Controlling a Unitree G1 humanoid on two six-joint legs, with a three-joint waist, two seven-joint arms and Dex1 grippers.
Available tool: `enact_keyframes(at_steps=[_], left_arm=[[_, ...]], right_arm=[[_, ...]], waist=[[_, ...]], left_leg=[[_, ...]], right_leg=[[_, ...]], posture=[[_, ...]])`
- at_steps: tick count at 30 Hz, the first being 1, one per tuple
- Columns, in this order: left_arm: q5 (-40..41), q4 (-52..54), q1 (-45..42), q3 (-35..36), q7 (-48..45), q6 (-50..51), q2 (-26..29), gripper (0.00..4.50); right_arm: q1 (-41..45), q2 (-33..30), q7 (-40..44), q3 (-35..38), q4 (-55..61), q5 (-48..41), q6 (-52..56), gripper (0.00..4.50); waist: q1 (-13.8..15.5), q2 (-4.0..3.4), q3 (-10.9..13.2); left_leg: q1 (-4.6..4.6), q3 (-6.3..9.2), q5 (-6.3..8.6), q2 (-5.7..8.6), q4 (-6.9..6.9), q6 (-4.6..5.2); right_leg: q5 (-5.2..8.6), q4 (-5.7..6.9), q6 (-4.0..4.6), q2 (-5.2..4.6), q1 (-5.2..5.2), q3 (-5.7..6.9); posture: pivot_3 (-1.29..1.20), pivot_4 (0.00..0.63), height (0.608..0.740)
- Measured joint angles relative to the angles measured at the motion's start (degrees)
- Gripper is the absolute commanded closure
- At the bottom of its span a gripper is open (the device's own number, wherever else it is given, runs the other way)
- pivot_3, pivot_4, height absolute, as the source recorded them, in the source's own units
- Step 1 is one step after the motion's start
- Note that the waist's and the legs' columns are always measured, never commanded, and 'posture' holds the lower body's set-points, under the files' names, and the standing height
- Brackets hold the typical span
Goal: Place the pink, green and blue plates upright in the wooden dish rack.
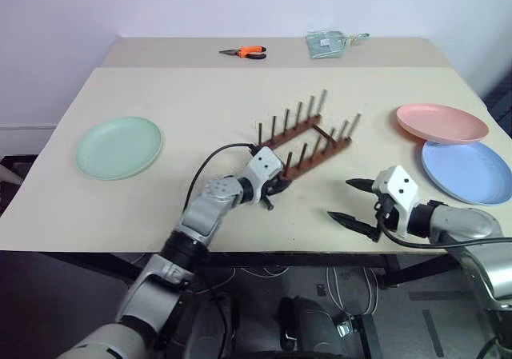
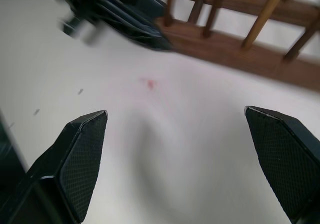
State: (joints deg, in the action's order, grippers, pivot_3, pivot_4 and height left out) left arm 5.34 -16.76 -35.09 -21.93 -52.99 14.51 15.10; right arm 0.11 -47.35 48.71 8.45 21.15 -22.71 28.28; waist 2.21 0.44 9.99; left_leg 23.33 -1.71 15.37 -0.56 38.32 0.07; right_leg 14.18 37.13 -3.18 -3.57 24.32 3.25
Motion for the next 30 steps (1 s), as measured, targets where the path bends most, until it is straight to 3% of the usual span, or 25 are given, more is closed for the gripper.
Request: enact_keyframes(at_steps=[6, 12, 15, 18, 22, 23, 30], left_arm=[[-0.62, -11.99, -6.16, -0.23, -9.26, -9.65, 0.63, 3.68], [-2.49, -18.45, -8.66, 1.13, -6.91, -12.56, -0.80, 0.94], [-3.11, -14.45, -7.24, 1.66, -5.41, -9.85, 1.28, 0.87], [-0.57, -2.73, -0.85, 3.76, -7.48, -1.24, 7.16, 1.81], [2.63, 11.29, 5.87, 4.31, -10.72, 8.89, 12.21, 3.71], [2.48, 13.80, 6.85, 3.43, -10.44, 10.10, 12.24, 4.20], [-3.45, 18.76, 7.38, -2.96, 0.17, 12.85, 3.65, 4.20]], right_arm=[[-0.71, -0.01, 0.18, 1.31, -0.08, 0.18, -0.74, 0.00], [-2.10, -0.48, 0.21, 2.11, -0.17, 0.55, -0.82, 0.00], [-3.19, -1.57, 0.79, 3.94, -0.38, 0.53, -0.70, 0.80], [-4.51, -3.31, 1.08, 3.93, -1.87, 2.00, -0.57, 2.24], [-4.67, -3.59, 0.39, 1.88, -5.50, 5.33, -0.69, 4.26], [-4.19, -3.53, 0.08, 0.76, -6.22, 6.20, -0.77, 4.50], [5.07, -1.14, -3.91, -6.44, -12.32, 13.46, -2.97, 4.50]], waist=[[0.09, 0.02, 0.01], [-0.03, 0.03, 0.01], [-0.26, 0.03, 0.01], [-1.36, 0.03, 0.01], [-1.53, -0.02, -0.02], [-1.39, -0.01, -0.01], [-0.83, 0.04, -0.01]], left_leg=[[0.05, 0.00, 0.01, 0.02, 0.01, 0.02], [0.04, 0.01, 0.02, 0.02, 0.01, 0.03], [0.01, 0.01, 0.02, -0.04, 0.00, 0.03], [-0.02, 0.02, 0.01, -0.09, -0.05, 0.02], [-0.06, 0.00, 0.01, -0.09, -0.05, 0.02], [-0.04, 0.00, 0.01, -0.08, -0.04, 0.02], [-0.01, 0.00, 0.01, 0.01, 0.03, 0.02]], right_leg=[[0.00, -0.08, -0.03, 0.00, 0.00, 0.01], [0.00, -0.06, -0.06, 0.00, 0.00, 0.01], [0.00, -0.03, -0.06, 0.03, 0.00, 0.00], [0.00, 0.02, -0.04, 0.05, 0.00, -0.05], [0.01, 0.05, -0.04, 0.04, 0.00, -0.08], [0.01, 0.04, -0.04, 0.03, 0.00, -0.07], [0.00, 0.02, -0.06, 0.01, -0.02, -0.10]], posture=[[0.00, 0.150, 0.740], [0.00, 0.150, 0.740], [0.00, 0.150, 0.740], [0.00, 0.150, 0.740], [0.00, 0.150, 0.740], [0.00, 0.150, 0.740], [0.00, 0.150, 0.740]])
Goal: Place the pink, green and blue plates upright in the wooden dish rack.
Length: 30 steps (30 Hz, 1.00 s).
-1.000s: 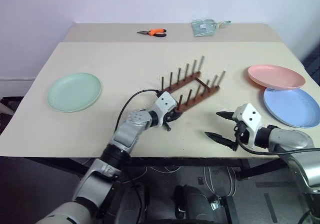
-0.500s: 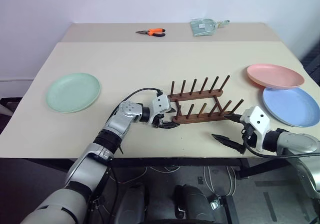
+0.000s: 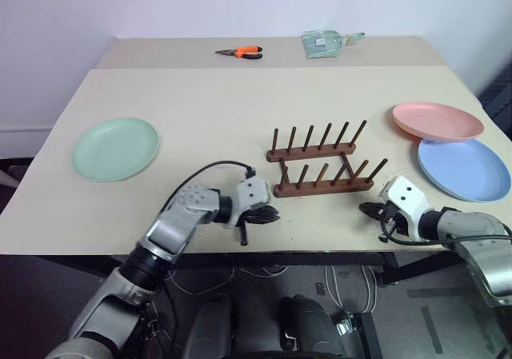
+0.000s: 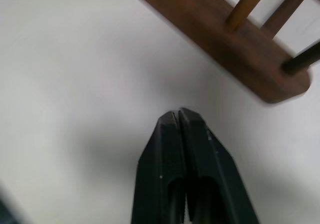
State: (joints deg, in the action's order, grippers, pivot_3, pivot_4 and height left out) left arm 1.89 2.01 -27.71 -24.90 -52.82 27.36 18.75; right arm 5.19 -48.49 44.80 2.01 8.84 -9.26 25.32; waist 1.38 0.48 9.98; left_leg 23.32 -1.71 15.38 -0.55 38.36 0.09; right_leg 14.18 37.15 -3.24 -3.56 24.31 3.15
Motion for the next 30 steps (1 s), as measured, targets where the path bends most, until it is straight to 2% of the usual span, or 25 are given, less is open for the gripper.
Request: enact_keyframes(at_steps=[7, 10, 14, 18, 19, 20, 23, 27, 30], left_arm=[[-7.65, -7.83, -4.81, -1.33, 14.94, -1.51, -5.63, 4.20], [-8.44, -12.67, -7.04, -0.48, 19.87, -2.92, -7.37, 4.20], [-8.95, -18.76, -10.09, 1.18, 23.83, -4.86, -8.59, 4.20], [-9.22, -22.62, -11.85, 1.99, 25.93, -6.50, -9.13, 4.20], [-9.22, -22.89, -11.90, 2.22, 26.02, -6.69, -9.15, 4.24], [-9.22, -22.99, -11.90, 2.39, 26.07, -6.75, -9.16, 4.24], [-9.35, -21.61, -10.93, 2.61, 25.48, -6.86, -8.48, 4.24], [-8.34, -14.49, -6.13, 3.68, 22.34, -6.34, -6.30, 4.24], [-6.74, -10.11, -2.98, 4.07, 19.93, -5.41, -5.72, 4.24]], right_arm=[[10.09, 5.32, -5.69, -5.43, -10.24, 7.03, -4.93, 4.50], [15.22, 7.66, -8.52, -6.70, -17.29, 10.03, -7.53, 4.50], [20.87, 9.57, -11.17, -7.61, -26.32, 12.64, -11.42, 4.50], [23.10, 9.99, -11.13, -7.77, -30.69, 13.35, -13.99, 4.50], [23.10, 9.83, -9.77, -7.62, -30.71, 12.94, -14.27, 3.97], [23.10, 9.48, -8.79, -7.36, -30.66, 12.71, -14.53, 3.67], [23.14, 6.96, -8.06, -7.34, -30.57, 13.65, -16.46, 2.35], [29.51, 1.32, -12.50, -7.18, -36.91, 18.86, -20.57, 0.45], [36.53, -0.95, -14.35, -7.22, -44.18, 21.61, -25.30, 0.45]], waist=[[-0.81, 0.18, -0.12], [-0.78, 0.18, -0.12], [-0.76, 0.18, -0.12], [-0.77, 0.17, -0.12], [-0.78, 0.17, -0.12], [-0.80, 0.17, -0.12], [-0.88, 0.15, -0.11], [-1.14, 0.05, -0.06], [-1.09, 0.07, -0.06]], left_leg=[[-0.29, -0.02, 0.00, -0.03, -0.02, 0.00], [-0.36, -0.04, 0.00, -0.04, -0.02, 0.00], [-0.37, -0.06, -0.01, -0.04, -0.04, 0.00], [-0.38, -0.07, -0.01, -0.04, -0.05, 0.00], [-0.38, -0.07, -0.01, -0.04, -0.06, 0.00], [-0.39, -0.07, -0.01, -0.04, -0.07, 0.00], [-0.40, -0.09, 0.00, -0.04, -0.10, 0.00], [-0.40, -0.26, -0.01, -0.04, -0.16, -0.01], [-0.41, -0.29, -0.01, -0.06, -0.20, -0.01]], right_leg=[[0.00, 0.03, 0.00, 0.03, -0.25, 0.00], [0.00, 0.04, 0.00, 0.03, -0.31, 0.00], [-0.01, 0.05, 0.00, 0.01, -0.31, -0.01], [-0.01, 0.05, 0.00, -0.01, -0.32, -0.01], [-0.01, 0.05, 0.00, 0.00, -0.32, -0.01], [-0.01, 0.05, 0.00, 0.00, -0.32, -0.02], [-0.01, 0.05, 0.00, -0.01, -0.31, -0.04], [-0.01, 0.08, 0.01, -0.03, -0.18, -0.17], [-0.01, 0.06, 0.01, -0.01, -0.18, -0.22]], posture=[[0.00, 0.150, 0.740], [0.00, 0.150, 0.740], [0.00, 0.150, 0.740], [0.00, 0.150, 0.740], [0.00, 0.150, 0.740], [0.00, 0.150, 0.740], [0.00, 0.150, 0.740], [0.00, 0.150, 0.740], [0.00, 0.150, 0.740]])
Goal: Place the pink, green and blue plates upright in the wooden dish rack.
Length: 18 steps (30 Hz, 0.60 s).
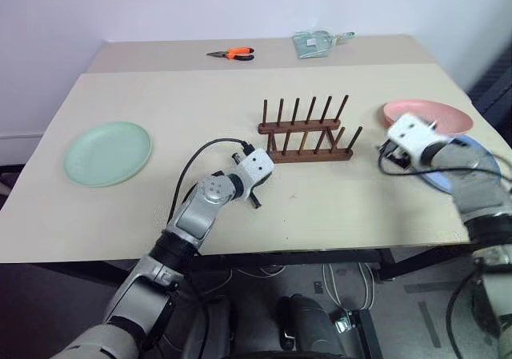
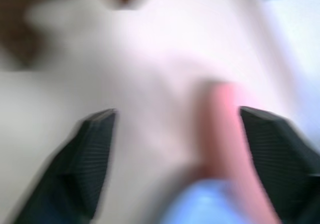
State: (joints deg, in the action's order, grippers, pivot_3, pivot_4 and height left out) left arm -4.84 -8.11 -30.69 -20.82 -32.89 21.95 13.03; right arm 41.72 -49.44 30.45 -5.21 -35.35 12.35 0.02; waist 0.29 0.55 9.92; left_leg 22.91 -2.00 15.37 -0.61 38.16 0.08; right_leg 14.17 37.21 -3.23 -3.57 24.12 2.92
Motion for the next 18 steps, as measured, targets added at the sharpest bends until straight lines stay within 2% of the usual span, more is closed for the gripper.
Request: enact_keyframes(at_steps=[7, 13, 14, 15, 16, 18], left_arm=[[1.95, 6.83, 4.23, 0.34, -3.25, 1.54, 2.28, 4.24], [3.55, 11.07, 5.91, 1.34, -3.84, 3.69, 2.58, 4.24], [3.62, 11.73, 6.19, 1.38, -3.81, 3.93, 2.66, 4.24], [3.72, 12.25, 6.63, 1.38, -3.81, 4.05, 2.71, 4.24], [3.78, 12.66, 7.08, 1.38, -3.80, 4.11, 2.74, 4.24], [3.86, 12.82, 7.74, 1.37, -3.80, 4.24, 2.88, 4.24]], right_arm=[[10.99, -0.58, -0.82, -4.68, -23.16, 6.35, -8.86, 0.45], [14.86, -0.42, -2.91, -8.66, -33.70, 11.26, -10.91, 0.45], [15.68, -0.41, -3.50, -9.13, -34.75, 11.88, -10.99, 0.96], [16.13, -0.43, -4.07, -9.24, -35.44, 12.37, -11.01, 1.22], [16.36, -0.43, -4.43, -9.33, -36.07, 12.72, -11.09, 1.68], [16.37, -0.34, -4.72, -9.54, -36.99, 13.14, -11.23, 2.81]], waist=[[0.34, 0.01, 0.02], [0.22, -0.02, 0.02], [0.19, -0.02, 0.02], [0.15, -0.02, 0.02], [0.12, -0.02, 0.02], [0.09, -0.02, 0.02]], left_leg=[[0.04, -0.08, 0.00, 0.01, -0.01, 0.00], [0.06, -0.22, 0.00, 0.01, -0.02, 0.00], [0.06, -0.23, 0.00, 0.01, -0.02, 0.00], [0.05, -0.23, 0.00, 0.00, -0.02, 0.00], [0.05, -0.24, 0.00, 0.00, -0.03, 0.00], [0.05, -0.24, 0.00, 0.00, -0.03, 0.00]], right_leg=[[0.00, -0.04, 0.01, -0.03, 0.03, -0.06], [-0.01, -0.03, 0.00, -0.04, 0.13, -0.20], [-0.01, -0.03, 0.00, -0.04, 0.13, -0.21], [0.00, -0.02, 0.00, -0.03, 0.13, -0.22], [-0.01, -0.02, 0.00, -0.03, 0.13, -0.23], [-0.01, -0.02, 0.00, -0.02, 0.14, -0.23]], posture=[[0.00, 0.150, 0.740], [0.00, 0.150, 0.740], [0.00, 0.150, 0.740], [0.00, 0.150, 0.740], [0.00, 0.150, 0.740], [0.00, 0.150, 0.740]])
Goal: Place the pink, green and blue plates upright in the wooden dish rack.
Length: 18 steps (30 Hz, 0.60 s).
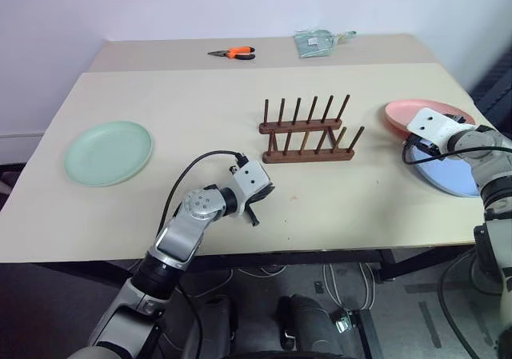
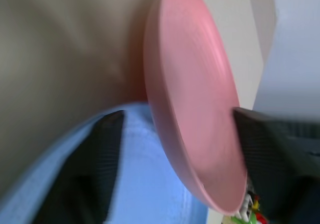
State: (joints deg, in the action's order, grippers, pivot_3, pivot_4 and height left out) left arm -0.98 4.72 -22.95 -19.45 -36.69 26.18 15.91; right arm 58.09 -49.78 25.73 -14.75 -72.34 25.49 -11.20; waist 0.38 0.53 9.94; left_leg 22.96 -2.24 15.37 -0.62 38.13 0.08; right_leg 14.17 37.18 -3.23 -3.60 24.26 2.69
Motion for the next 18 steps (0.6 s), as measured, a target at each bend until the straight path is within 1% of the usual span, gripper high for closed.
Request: enact_keyframes(at_steps=[1, 2, 3, 4, 10, 12, 13, 15, 16, 18], left_arm=[[0.00, 0.00, 0.12, 0.00, 0.00, 0.07, 0.19, 4.24], [0.01, 0.00, 0.13, 0.01, 0.00, 0.20, 0.36, 4.24], [0.01, 0.00, 0.13, 0.02, 0.01, 0.39, 0.48, 4.24], [0.01, 0.00, 0.12, 0.03, 0.02, 0.47, 0.55, 4.24], [0.24, -0.01, 0.10, 0.31, 0.17, 0.47, 1.08, 4.24], [0.24, -0.01, 0.10, 0.59, 0.38, 0.47, 1.62, 4.24], [0.25, 0.00, 0.10, 0.85, 0.59, 0.47, 1.96, 4.24], [0.29, 0.01, 0.13, 1.43, 0.73, 0.47, 2.53, 4.24], [0.35, 0.05, 0.25, 1.96, 0.74, 0.47, 2.75, 4.24], [0.49, 0.11, 0.33, 2.54, 0.72, 0.44, 3.33, 4.24]], right_arm=[[0.00, 0.11, -0.03, 0.00, -0.29, 0.09, -0.05, 3.27], [0.00, 0.21, -0.08, 0.01, -0.53, 0.09, -0.21, 3.84], [0.00, 0.29, -0.07, 0.01, -0.60, 0.10, -0.48, 4.24], [0.00, 0.46, -0.08, 0.02, -0.77, 0.06, -0.55, 4.42], [0.05, 0.54, -1.93, 0.48, -0.83, -0.27, -3.74, 4.42], [0.02, -0.13, -1.83, 1.04, 1.44, -0.96, -6.83, 4.42], [-0.01, -0.30, -0.18, 2.82, 3.45, -3.09, -8.17, 4.42], [-0.72, 0.10, 7.01, 8.70, 10.56, -11.68, -7.34, 4.42], [-1.40, 0.93, 11.84, 12.45, 16.57, -18.00, -4.02, 4.42], [-4.16, 2.63, 20.54, 19.09, 32.09, -32.13, 8.04, 4.42]], waist=[[-0.02, 0.00, 0.00], [-0.04, 0.00, 0.00], [-0.06, 0.00, 0.00], [-0.07, 0.00, 0.00], [-0.05, -0.06, 0.03], [-0.09, -0.11, 0.07], [-0.16, -0.12, 0.07], [-0.50, -0.15, 0.09], [-0.73, -0.15, 0.09], [-0.84, -0.15, 0.09]], left_leg=[[0.00, -0.01, 0.00, 0.00, 0.00, 0.00], [0.00, -0.02, 0.00, 0.00, 0.00, 0.00], [0.00, -0.03, 0.00, 0.00, 0.00, 0.00], [0.00, -0.03, 0.00, 0.00, 0.00, 0.00], [0.00, -0.08, 0.00, 0.00, 0.00, 0.00], [0.01, -0.15, 0.00, 0.00, -0.02, 0.00], [0.00, -0.17, 0.00, 0.00, -0.02, 0.00], [-0.01, -0.21, 0.00, -0.05, -0.05, 0.01], [-0.02, -0.20, 0.00, -0.08, -0.06, 0.01], [-0.01, -0.15, 0.01, -0.18, -0.07, 0.02]], right_leg=[[0.00, 0.00, 0.00, 0.00, 0.00, -0.01], [0.00, 0.00, 0.00, 0.00, 0.00, -0.02], [0.00, 0.00, 0.00, 0.00, 0.00, -0.03], [0.00, 0.00, 0.00, 0.00, 0.01, -0.03], [0.00, 0.00, -0.01, 0.00, 0.04, -0.08], [-0.01, 0.01, -0.03, 0.00, 0.09, -0.15], [-0.02, 0.01, -0.04, 0.02, 0.10, -0.17], [-0.04, 0.01, -0.07, 0.06, 0.11, -0.22], [-0.05, 0.01, -0.08, 0.06, 0.11, -0.22], [-0.06, 0.03, -0.08, 0.02, 0.11, -0.20]], posture=[[0.00, 0.150, 0.740], [0.00, 0.150, 0.740], [0.00, 0.150, 0.740], [0.00, 0.150, 0.740], [0.00, 0.150, 0.740], [0.00, 0.150, 0.740], [0.00, 0.150, 0.740], [0.00, 0.150, 0.740], [0.00, 0.150, 0.740], [0.00, 0.150, 0.740]])
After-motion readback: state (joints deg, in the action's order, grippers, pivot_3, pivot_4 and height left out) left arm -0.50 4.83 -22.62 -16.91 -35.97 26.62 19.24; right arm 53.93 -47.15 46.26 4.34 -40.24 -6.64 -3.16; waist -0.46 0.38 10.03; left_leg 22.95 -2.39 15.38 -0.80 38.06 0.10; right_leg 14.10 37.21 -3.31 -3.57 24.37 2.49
